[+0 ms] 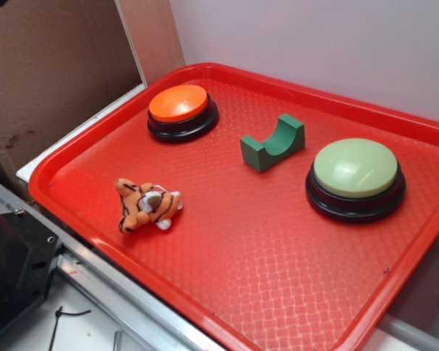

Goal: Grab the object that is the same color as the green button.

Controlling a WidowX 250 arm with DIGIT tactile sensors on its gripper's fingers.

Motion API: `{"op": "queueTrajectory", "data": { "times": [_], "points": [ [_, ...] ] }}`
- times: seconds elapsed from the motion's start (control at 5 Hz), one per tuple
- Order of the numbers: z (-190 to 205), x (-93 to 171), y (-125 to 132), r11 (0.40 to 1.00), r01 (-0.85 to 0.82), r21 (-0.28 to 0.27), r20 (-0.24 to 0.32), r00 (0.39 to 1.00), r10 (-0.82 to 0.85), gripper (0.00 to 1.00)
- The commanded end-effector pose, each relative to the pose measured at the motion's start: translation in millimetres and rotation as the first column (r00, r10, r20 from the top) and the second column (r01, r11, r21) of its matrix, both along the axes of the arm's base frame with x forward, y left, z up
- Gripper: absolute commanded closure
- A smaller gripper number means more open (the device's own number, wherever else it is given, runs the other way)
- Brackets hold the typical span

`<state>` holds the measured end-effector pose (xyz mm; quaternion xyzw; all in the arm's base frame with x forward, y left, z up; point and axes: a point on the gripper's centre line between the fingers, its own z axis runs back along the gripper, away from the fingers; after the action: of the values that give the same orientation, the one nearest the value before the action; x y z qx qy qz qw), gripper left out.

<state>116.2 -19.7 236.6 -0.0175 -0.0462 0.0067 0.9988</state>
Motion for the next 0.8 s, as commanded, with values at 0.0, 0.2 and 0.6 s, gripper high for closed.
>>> {"op": "queueTrajectory", "data": {
  "times": [0.0,0.2,0.6],
  "points": [
    [0,0,0,1.000,0.000,0.000,0.000,1.000,0.000,0.00],
    [-13,16,0,1.000,-0.001,-0.002,0.013,1.000,0.001,0.00],
    [-62,76,-6,0.998,-0.058,0.005,0.006,0.998,0.058,0.00]
  ]
}}
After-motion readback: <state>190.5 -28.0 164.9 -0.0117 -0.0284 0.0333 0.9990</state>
